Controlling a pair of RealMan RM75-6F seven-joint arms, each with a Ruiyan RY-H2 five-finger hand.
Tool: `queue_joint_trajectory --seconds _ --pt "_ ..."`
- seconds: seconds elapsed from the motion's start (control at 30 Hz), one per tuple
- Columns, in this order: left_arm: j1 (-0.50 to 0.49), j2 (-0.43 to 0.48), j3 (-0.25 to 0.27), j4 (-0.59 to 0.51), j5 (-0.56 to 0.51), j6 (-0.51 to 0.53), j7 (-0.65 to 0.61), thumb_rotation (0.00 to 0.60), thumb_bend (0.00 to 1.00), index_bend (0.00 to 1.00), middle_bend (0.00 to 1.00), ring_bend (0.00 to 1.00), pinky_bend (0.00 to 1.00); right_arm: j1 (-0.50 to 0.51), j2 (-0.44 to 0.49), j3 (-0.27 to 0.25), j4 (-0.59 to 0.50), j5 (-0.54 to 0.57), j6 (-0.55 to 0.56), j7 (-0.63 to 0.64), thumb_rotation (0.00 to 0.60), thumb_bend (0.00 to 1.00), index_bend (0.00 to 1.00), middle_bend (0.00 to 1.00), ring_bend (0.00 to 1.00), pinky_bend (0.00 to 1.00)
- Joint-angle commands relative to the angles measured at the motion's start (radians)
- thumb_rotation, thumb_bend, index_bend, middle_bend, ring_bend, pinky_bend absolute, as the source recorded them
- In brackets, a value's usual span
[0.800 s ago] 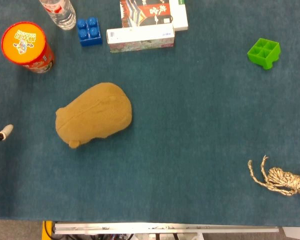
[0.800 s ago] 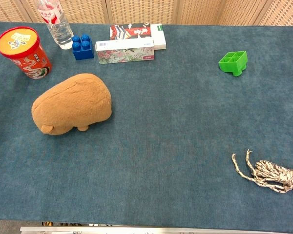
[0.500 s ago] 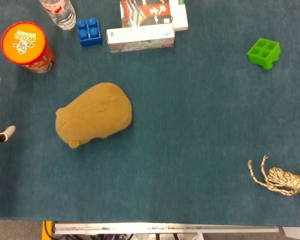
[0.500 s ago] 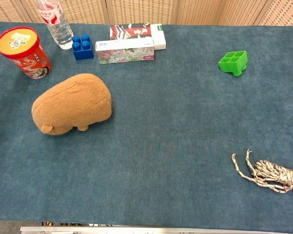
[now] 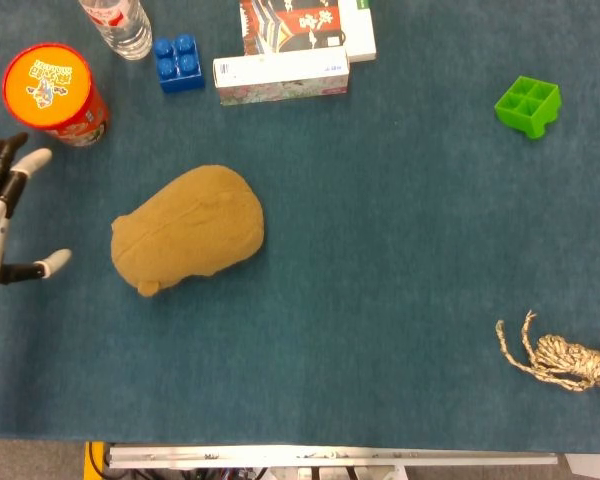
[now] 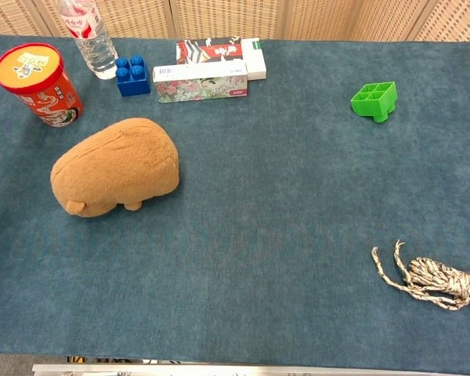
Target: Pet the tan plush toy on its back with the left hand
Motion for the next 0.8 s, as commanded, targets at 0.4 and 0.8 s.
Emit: queue_joint_trajectory --seconds 0.4,0.8 --pt "-0.119 0.008 0.016 -0.004 0.089 -0.142 -0.122 0.0 0.0 0.16 0.08 0.07 0.0 0.026 0.01 0.028 -0.042 0.012 -0.007 -0.016 0.6 0.0 0.0 0.04 0.0 0.0" --pt "-0.275 -0.067 0.013 0.033 0.153 -0.291 -0.214 0.0 0.0 0.16 0.08 0.07 0.0 0.033 0.011 0.016 -0.054 0.025 -0.04 -0.024 0.6 0.0 0.0 0.04 0.0 0.0"
